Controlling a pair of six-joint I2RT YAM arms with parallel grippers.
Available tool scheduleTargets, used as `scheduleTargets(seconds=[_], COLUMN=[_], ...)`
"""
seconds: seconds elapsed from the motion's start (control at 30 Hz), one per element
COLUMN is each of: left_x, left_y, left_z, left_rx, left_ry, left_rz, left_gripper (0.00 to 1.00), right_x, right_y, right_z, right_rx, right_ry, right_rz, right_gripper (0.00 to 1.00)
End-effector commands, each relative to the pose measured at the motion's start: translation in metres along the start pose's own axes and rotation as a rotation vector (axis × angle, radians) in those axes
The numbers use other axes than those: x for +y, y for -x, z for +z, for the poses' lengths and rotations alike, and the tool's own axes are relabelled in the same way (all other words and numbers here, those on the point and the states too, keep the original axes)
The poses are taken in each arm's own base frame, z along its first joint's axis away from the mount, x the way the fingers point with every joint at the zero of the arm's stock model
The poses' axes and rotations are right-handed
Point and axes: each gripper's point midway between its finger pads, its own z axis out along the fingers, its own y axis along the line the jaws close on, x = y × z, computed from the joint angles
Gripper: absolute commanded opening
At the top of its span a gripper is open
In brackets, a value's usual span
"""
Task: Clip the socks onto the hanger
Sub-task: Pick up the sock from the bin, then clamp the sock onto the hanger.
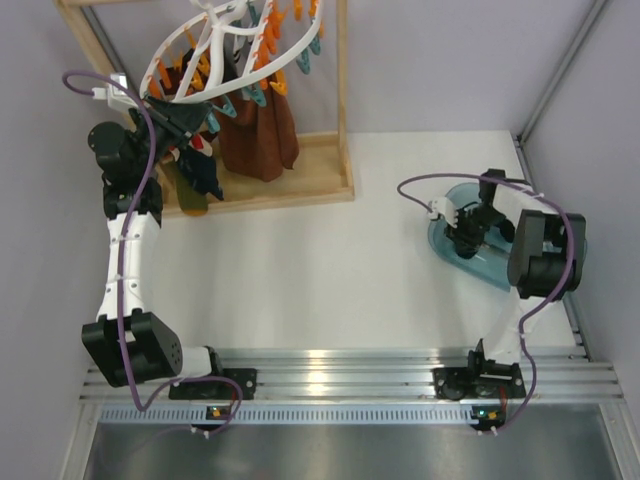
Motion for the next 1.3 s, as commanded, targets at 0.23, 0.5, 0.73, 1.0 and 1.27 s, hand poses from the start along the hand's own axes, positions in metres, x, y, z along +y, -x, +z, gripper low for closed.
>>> scheduleTargets(seconds=[0.23,0.5,0.73,1.0,1.27], left_x=[-0.005,-0.008,-0.003,-0.014,-0.027], left_y=[-0.007,-0.007,-0.008,-0.011,-0.01], left_z=[-0.005,-0.005,-0.004,-0.006,-0.01], left_rx=[0.048,0.046,0.047,0.049,0.05], left_ry=[-0.029,-0.032,-0.034,-0.09,-0.166], left_rz=[0.004,-0.007,-0.04,-0.082,-0.133], left_gripper=[0.0,0.0,0.0,0.0,0.0], right_x=[-0.04,-0.046,-0.02,0.056,0.101], right_y=[0.052,0.177,0.298,0.418,0.5], right_z=[-0.079,-0.203,-0.281,-0.27,-0.25], right_rx=[-0.142,-0.693,-1.281,-1.422,-1.458], right_ry=[-0.271,-0.386,-0.22,0.101,0.314], right_rz=[-0.049,0.195,0.522,0.358,0.268], right_gripper=[0.0,0.0,0.0,0.0,0.0])
